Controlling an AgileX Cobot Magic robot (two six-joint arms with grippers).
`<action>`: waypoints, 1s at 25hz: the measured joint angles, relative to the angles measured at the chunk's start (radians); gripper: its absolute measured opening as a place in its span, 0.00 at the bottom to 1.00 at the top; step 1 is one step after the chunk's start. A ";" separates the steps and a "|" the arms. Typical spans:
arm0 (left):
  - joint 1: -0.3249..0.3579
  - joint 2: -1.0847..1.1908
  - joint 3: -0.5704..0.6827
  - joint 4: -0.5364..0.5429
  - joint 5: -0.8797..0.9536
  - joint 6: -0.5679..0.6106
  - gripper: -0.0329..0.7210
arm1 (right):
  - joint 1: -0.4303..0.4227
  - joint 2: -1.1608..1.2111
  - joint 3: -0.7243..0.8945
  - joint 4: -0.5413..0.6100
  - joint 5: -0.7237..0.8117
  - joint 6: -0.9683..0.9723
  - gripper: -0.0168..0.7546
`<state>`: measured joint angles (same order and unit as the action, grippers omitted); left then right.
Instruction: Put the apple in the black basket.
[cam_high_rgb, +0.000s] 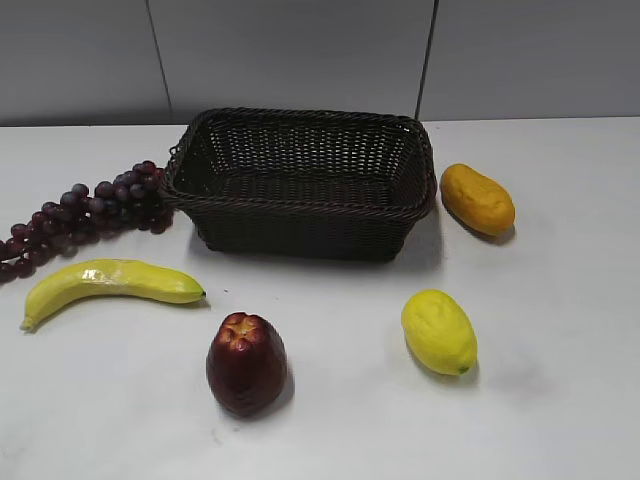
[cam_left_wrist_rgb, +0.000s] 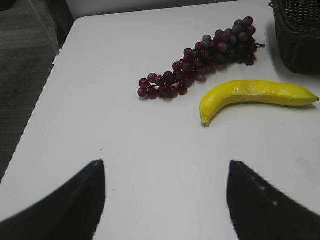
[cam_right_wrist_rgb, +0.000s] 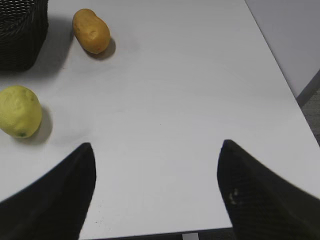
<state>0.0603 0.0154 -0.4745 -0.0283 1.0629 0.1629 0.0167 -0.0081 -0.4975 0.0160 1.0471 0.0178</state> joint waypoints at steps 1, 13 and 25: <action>0.000 0.000 0.000 0.000 -0.001 0.000 0.78 | 0.000 0.000 0.000 0.000 0.000 0.000 0.77; 0.000 0.291 -0.110 -0.155 -0.117 0.055 0.78 | 0.000 0.000 0.000 0.000 0.000 -0.001 0.77; -0.037 0.788 -0.389 -0.201 -0.015 0.068 0.78 | 0.000 0.000 0.000 0.000 0.000 -0.001 0.77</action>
<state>0.0236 0.8033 -0.8635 -0.2295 1.0479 0.2309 0.0167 -0.0081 -0.4975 0.0160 1.0471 0.0169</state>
